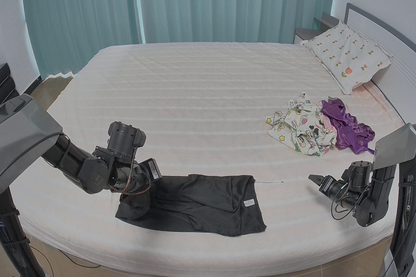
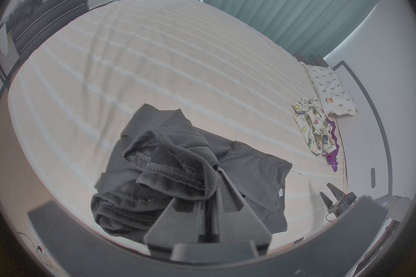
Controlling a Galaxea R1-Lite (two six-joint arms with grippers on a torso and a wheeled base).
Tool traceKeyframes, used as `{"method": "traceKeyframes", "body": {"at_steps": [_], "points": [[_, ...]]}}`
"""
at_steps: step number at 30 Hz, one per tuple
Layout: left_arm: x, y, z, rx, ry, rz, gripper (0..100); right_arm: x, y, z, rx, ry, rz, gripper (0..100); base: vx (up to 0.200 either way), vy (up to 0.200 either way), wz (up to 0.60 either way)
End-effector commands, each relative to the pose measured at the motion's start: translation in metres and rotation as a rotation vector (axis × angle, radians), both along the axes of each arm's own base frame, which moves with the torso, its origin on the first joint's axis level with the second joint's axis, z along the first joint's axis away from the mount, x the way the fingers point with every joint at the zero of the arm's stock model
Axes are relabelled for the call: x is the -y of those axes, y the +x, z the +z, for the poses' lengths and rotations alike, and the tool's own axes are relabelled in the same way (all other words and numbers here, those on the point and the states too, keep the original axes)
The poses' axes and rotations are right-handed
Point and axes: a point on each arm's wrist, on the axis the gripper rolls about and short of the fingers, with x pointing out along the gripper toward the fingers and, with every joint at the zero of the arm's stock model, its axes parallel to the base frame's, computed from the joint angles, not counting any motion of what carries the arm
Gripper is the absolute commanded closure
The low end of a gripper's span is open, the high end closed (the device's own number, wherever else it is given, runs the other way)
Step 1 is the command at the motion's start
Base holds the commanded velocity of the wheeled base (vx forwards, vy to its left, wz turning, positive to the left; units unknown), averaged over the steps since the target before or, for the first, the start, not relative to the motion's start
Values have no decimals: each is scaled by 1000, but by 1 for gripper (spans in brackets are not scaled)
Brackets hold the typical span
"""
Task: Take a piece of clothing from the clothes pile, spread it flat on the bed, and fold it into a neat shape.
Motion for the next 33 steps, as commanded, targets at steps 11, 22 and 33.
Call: {"method": "traceKeyframes", "body": {"at_steps": [11,22,33], "points": [[39,18,-16,-29,26,-60,100,0,0,-1,-3,0,1,0,0,-200,0],[69,25,-29,-24,39,-65,100,-1,0,-3,-8,-2,3,0,0,-91,0],[85,24,-35,-34,17,-78,0,-2,-1,-4,-12,-2,6,0,0,0,0]]}}
